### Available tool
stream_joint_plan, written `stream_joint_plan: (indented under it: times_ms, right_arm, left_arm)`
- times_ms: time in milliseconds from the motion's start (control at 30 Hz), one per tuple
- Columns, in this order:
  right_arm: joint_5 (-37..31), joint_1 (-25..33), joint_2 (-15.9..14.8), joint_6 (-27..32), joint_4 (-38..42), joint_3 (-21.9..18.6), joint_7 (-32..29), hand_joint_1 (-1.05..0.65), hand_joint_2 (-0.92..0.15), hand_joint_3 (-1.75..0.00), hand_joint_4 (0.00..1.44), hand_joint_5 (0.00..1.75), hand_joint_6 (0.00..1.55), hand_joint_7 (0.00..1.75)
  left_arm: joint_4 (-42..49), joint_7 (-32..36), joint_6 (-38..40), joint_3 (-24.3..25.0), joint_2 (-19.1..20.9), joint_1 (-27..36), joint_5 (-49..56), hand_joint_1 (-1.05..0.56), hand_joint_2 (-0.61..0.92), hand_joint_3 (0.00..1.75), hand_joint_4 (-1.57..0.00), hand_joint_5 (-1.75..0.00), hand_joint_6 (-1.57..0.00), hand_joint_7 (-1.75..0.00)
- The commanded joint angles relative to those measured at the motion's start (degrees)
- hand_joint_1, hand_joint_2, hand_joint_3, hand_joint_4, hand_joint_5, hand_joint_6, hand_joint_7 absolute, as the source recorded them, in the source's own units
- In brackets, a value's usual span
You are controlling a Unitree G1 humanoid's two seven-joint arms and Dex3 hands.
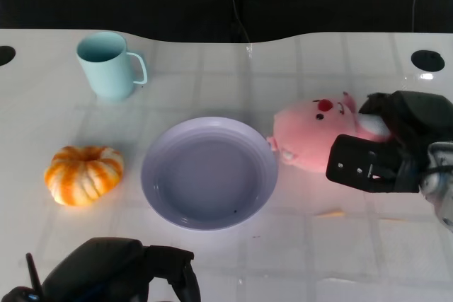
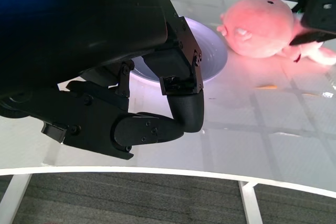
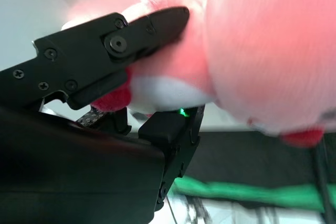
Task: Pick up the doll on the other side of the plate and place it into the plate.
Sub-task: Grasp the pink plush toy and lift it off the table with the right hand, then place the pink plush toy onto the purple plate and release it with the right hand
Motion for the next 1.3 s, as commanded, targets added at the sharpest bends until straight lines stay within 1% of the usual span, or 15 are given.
stream_joint_plan:
  times_ms: [33,67,100,167,200,267,367,400,633,800,967,1067,1167,1267,1300]
  right_arm:
    - [1.9,2.0,-2.0,-1.5,-5.2,-2.9,-3.7,-0.24,-0.54,-0.99,0.91,1.74,0.76,1.58]
    - [2.2,2.5,-2.1,-1.2,-6.8,-3.5,-3.7,-0.25,-0.5,-1.06,0.92,1.74,0.75,1.62]
    - [2.6,3.0,-2.3,-0.7,-8.5,-4.2,-3.5,-0.25,-0.45,-1.13,0.9,1.74,0.75,1.62]
    - [3.2,3.9,-2.4,0.5,-11.8,-5.6,-3.0,-0.24,-0.4,-1.19,0.87,1.75,0.76,1.58]
    - [3.5,4.3,-2.4,0.8,-13.3,-6.4,-2.9,-0.23,-0.37,-1.22,0.88,1.75,0.74,1.64]
    - [3.8,4.9,-2.4,1.5,-15.7,-7.2,-2.5,-0.23,-0.35,-1.26,0.9,1.75,0.74,1.7]
    - [4.5,5.6,-2.4,1.6,-18.7,-8.1,-1.8,-0.22,-0.32,-1.31,0.92,1.75,0.76,1.7]
    - [4.7,5.8,-2.4,1.5,-19.8,-8.3,-1.5,-0.21,-0.31,-1.34,0.93,1.75,0.76,1.73]
    - [6.1,4.5,-1.2,0.9,-25.4,-8.2,2.7,-0.2,-0.29,-1.39,0.95,1.75,0.77,1.74]
    - [6.9,2.3,1.1,1.7,-29.7,-7.6,7.9,-0.22,-0.31,-1.36,0.95,1.75,0.77,1.75]
    - [5.6,0.0,3.6,-0.2,-30.7,-5.0,10.6,-0.21,-0.32,-1.34,0.96,1.75,0.78,1.73]
    - [5.3,-1.1,5.6,0.1,-30.4,-3.3,12.7,-0.21,-0.37,-1.25,0.95,1.75,0.76,1.74]
    - [4.8,-1.9,7.3,0.3,-30.2,-1.5,14.8,-0.2,-0.37,-1.18,0.91,1.75,0.73,1.75]
    - [4.0,-2.6,8.8,-1.7,-28.0,0.5,14.9,-0.21,-0.41,-1.11,0.92,1.75,0.72,1.75]
    - [3.9,-2.7,9.3,-2.3,-27.2,1.0,14.6,-0.22,-0.44,-1.06,0.92,1.75,0.72,1.75]
  left_arm:
    - [1.0,0.5,-0.9,0.9,1.1,-0.2,-0.4,-0.36,0.92,0.41,-0.68,-1.39,-0.7,-0.99]
    - [1.1,0.4,-1.1,0.9,1.1,-0.2,-0.4,-0.36,0.92,0.41,-0.68,-1.38,-0.7,-0.99]
    - [1.2,0.2,-1.0,1.0,1.1,-0.3,-0.5,-0.36,0.92,0.41,-0.68,-1.39,-0.69,-0.99]
    - [1.4,0.2,-1.2,1.0,1.3,-0.4,-0.4,-0.37,0.92,0.42,-0.68,-1.39,-0.69,-0.99]
    - [1.5,0.2,-1.3,1.0,1.3,-0.4,-0.4,-0.37,0.92,0.42,-0.68,-1.4,-0.69,-0.99]
    - [1.8,0.2,-1.5,1.1,1.3,-0.5,-0.5,-0.37,0.92,0.41,-0.68,-1.39,-0.69,-0.99]
    - [1.8,0.0,-1.2,1.1,1.2,-0.5,-0.6,-0.36,0.92,0.41,-0.68,-1.4,-0.69,-0.99]
    - [1.8,0.0,-1.2,1.2,1.2,-0.5,-0.6,-0.36,0.92,0.41,-0.68,-1.4,-0.69,-0.99]
    - [2.6,0.4,-1.6,0.8,1.1,-0.8,-0.3,-0.36,0.92,0.41,-0.67,-1.41,-0.69,-0.99]
    - [3.2,0.8,-1.7,0.2,0.5,-1.1,0.0,-0.36,0.92,0.4,-0.67,-1.4,-0.69,-0.99]
    - [3.2,1.0,-1.4,-0.3,0.0,-1.4,0.4,-0.35,0.92,0.4,-0.67,-1.42,-0.7,-0.99]
    - [3.0,1.0,-1.2,-0.6,-0.4,-1.4,0.7,-0.35,0.92,0.41,-0.66,-1.41,-0.69,-0.99]
    - [3.1,1.6,-1.6,-0.8,-0.6,-1.3,1.3,-0.35,0.92,0.4,-0.66,-1.4,-0.7,-0.99]
    - [2.8,1.6,-1.6,-1.0,-0.7,-1.3,1.8,-0.35,0.92,0.4,-0.68,-1.4,-0.7,-1.0]
    - [2.7,1.4,-1.4,-1.1,-0.7,-1.4,1.9,-0.35,0.92,0.4,-0.68,-1.4,-0.7,-1.0]
